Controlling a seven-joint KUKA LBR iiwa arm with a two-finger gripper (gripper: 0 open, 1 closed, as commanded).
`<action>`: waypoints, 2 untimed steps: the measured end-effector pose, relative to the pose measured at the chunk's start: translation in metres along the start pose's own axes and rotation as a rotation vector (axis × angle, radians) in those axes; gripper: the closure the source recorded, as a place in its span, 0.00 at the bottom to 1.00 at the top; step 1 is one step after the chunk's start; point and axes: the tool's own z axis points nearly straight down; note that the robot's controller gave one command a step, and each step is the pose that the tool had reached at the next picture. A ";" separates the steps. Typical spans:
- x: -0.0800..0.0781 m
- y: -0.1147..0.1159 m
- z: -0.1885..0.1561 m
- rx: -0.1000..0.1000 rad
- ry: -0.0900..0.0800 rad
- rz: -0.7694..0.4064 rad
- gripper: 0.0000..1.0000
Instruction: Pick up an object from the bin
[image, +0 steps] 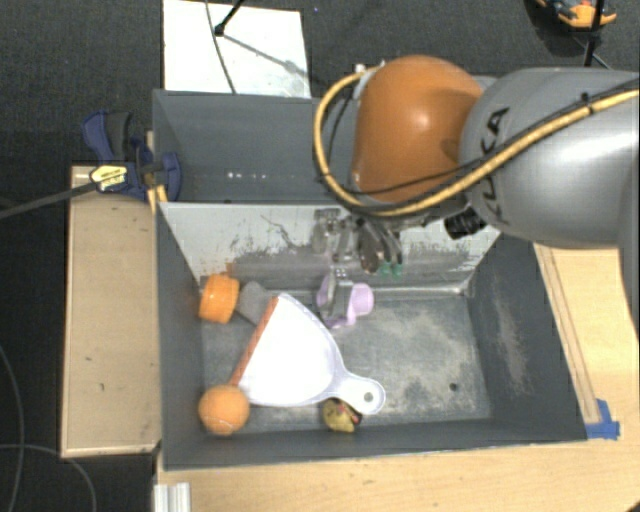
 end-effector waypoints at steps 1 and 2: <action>-0.001 -0.001 -0.005 -0.001 -0.008 0.003 0.00; -0.001 -0.001 -0.005 -0.001 -0.007 0.003 0.00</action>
Offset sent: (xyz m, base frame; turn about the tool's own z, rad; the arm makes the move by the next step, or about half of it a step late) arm -0.0447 0.0290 -0.1571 -0.3214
